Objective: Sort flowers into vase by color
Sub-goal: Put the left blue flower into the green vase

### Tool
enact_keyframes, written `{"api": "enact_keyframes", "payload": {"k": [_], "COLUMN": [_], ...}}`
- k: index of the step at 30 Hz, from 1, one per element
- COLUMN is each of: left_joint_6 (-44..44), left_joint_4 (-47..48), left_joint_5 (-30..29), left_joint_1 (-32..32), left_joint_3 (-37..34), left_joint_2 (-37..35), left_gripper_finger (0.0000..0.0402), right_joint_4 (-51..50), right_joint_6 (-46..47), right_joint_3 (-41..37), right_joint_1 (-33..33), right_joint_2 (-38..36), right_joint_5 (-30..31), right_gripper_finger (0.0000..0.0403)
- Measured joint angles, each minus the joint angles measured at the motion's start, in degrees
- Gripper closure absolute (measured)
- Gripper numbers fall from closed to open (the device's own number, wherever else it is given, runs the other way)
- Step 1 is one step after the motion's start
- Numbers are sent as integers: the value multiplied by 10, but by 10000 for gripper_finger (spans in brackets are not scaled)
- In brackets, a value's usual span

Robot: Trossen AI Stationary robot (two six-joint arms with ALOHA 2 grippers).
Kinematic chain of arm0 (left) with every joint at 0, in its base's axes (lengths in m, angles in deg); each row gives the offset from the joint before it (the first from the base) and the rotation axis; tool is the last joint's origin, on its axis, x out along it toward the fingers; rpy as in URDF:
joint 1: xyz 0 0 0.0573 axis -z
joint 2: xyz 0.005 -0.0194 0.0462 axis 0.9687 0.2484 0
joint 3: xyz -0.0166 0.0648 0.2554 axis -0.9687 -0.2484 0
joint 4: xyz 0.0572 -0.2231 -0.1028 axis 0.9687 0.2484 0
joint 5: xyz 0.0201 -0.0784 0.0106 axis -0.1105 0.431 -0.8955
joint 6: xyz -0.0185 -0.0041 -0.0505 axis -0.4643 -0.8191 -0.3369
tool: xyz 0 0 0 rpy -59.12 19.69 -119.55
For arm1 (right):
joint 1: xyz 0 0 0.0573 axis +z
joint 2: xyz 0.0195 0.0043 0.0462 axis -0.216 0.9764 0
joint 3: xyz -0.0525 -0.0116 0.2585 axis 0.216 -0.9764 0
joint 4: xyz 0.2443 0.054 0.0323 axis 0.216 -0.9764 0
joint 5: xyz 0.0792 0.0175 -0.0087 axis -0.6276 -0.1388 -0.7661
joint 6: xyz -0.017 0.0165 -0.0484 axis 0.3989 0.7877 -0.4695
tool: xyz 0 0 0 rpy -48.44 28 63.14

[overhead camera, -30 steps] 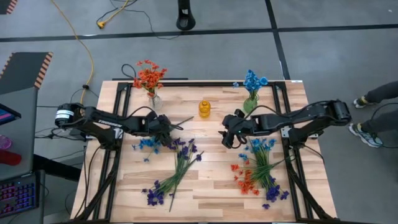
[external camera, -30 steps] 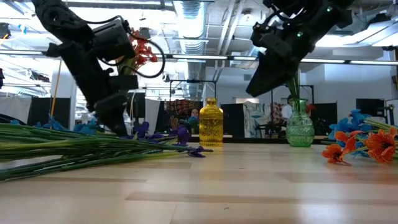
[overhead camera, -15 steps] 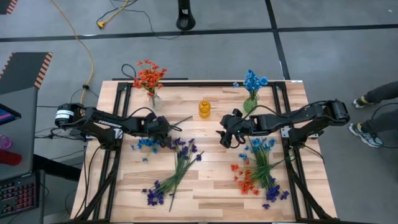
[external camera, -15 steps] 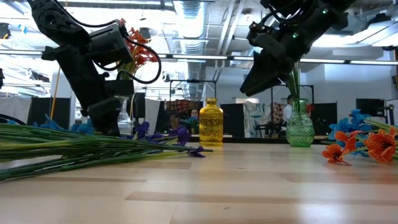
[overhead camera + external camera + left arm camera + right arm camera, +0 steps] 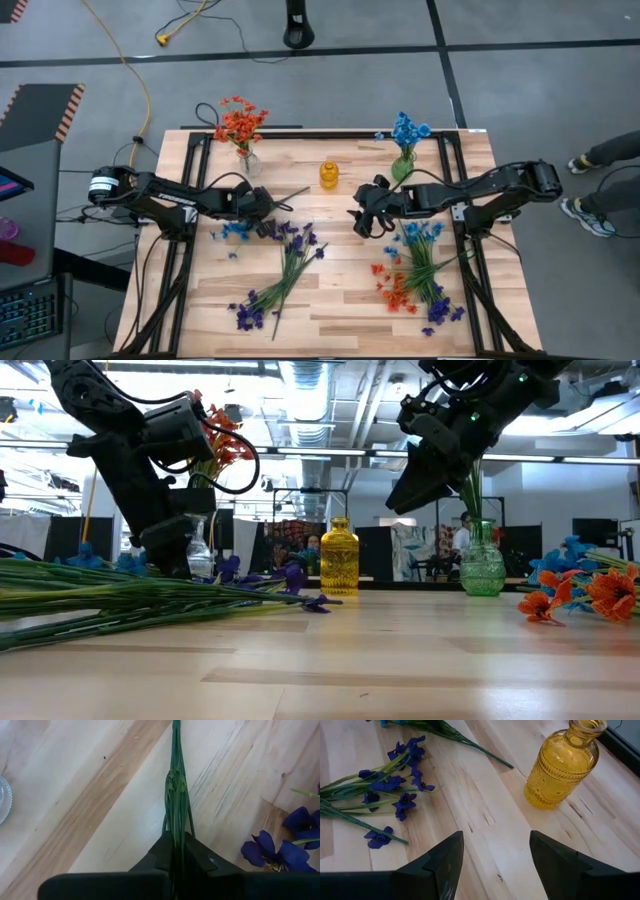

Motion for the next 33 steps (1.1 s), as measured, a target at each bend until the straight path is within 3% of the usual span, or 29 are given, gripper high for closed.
{"api": "enact_keyframes", "payload": {"k": [5,13,20,23,33], "left_joint_6": [17,138,228,231,142], "left_joint_4": [4,16,28,27,26], "left_joint_5": [2,4,31,53,125], "left_joint_1": [0,2,2,1,1], "left_joint_3": [21,117,198,215,226], "left_joint_2": [0,0,0,0,0], "left_gripper_finger": [391,391,391,391,391], "right_joint_4": [24,92,165,199,166], "right_joint_6": [-33,-95,-183,-228,-409], "right_joint_3": [0,0,0,0,75], "right_joint_1": [0,0,2,2,13], "right_joint_2": [0,0,0,0,28], "right_joint_5": [-4,-48,-49,-49,-48], "right_gripper_finger": [147,147,147,147,147]}}
